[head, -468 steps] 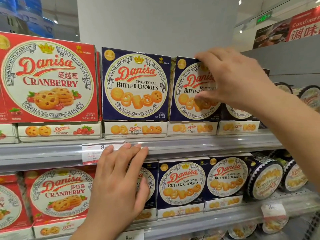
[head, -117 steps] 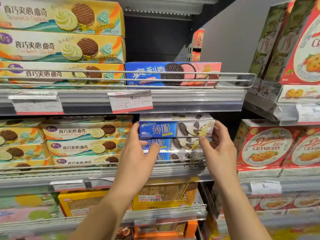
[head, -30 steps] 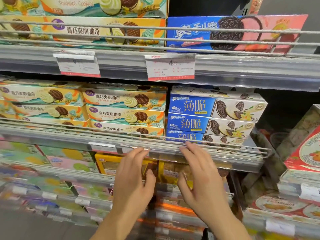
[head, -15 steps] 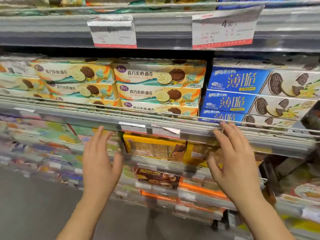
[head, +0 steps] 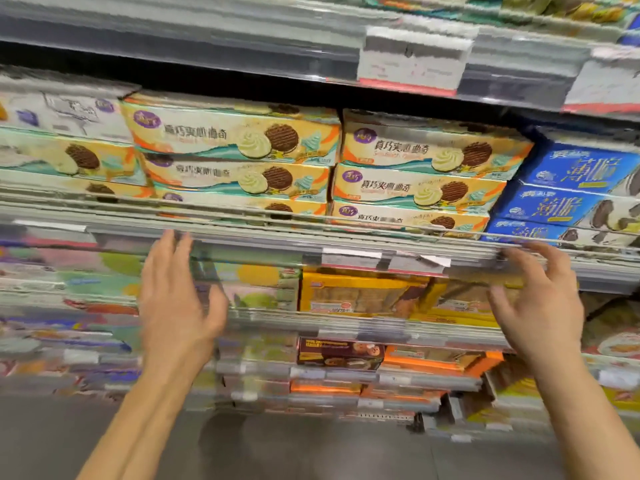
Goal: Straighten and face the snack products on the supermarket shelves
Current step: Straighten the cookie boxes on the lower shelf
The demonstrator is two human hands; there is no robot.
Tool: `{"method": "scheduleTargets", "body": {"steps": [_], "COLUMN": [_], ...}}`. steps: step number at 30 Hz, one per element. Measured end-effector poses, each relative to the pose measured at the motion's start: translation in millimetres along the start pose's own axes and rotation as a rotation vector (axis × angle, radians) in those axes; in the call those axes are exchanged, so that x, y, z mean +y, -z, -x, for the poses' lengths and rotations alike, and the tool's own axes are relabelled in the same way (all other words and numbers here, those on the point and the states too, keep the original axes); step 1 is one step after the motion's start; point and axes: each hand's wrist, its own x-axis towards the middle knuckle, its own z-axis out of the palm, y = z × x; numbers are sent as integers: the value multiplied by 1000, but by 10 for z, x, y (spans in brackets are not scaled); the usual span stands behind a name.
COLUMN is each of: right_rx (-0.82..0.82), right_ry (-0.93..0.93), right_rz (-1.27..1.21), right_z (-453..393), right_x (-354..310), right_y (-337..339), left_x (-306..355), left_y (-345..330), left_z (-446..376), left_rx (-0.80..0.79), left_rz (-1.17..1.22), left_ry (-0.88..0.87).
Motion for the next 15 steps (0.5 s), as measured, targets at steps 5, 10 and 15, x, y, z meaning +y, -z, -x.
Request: {"method": "scheduleTargets", "body": {"steps": [5, 10, 15], "right_rx": [-2, -5, 65], "right_ry": [-47, -76, -114], "right_rz": [49, 57, -33], "right_z": [49, 101, 214], "right_x": [-178, -285, -408], "right_y": [-24, -59, -94], "left_x": [-220, -315, -329], "left_y": [119, 68, 140], "left_z": [-197, -213, -226], "left_rx": [-69, -6, -27], "left_rz": [-35, -104, -65], "left_ry": [0, -94, -125]}}
